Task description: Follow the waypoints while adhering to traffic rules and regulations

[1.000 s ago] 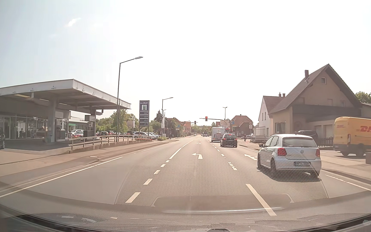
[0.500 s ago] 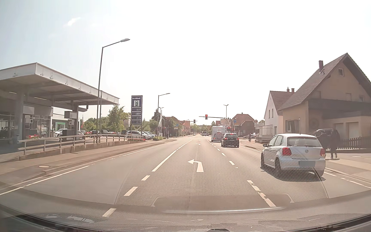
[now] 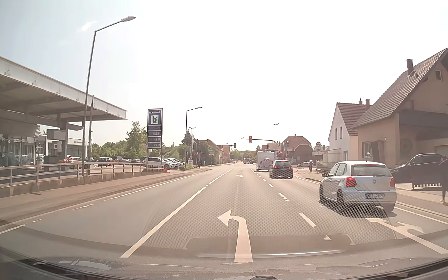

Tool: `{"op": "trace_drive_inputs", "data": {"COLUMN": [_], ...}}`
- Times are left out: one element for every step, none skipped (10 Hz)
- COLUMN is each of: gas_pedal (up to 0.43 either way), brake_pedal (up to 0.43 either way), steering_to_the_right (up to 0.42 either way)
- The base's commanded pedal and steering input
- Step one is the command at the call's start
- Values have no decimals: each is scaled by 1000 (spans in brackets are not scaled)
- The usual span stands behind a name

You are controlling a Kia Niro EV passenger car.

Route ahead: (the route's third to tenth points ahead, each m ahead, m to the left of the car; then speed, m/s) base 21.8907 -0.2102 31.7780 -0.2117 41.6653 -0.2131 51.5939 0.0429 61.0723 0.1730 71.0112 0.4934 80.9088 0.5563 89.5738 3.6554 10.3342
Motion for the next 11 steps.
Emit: {"op": "trace_drive_inputs", "data": {"gas_pedal": [0, 0, 0, 0, 0, 0, 0, 0, 0, 0, 0], "brake_pedal": [0, 0, 0, 0, 0, 0, 0, 0, 0, 0, 0], "steering_to_the_right": [-1, -1, -1, -1, -1, -1, -1, -1, 0, 0, 1]}}
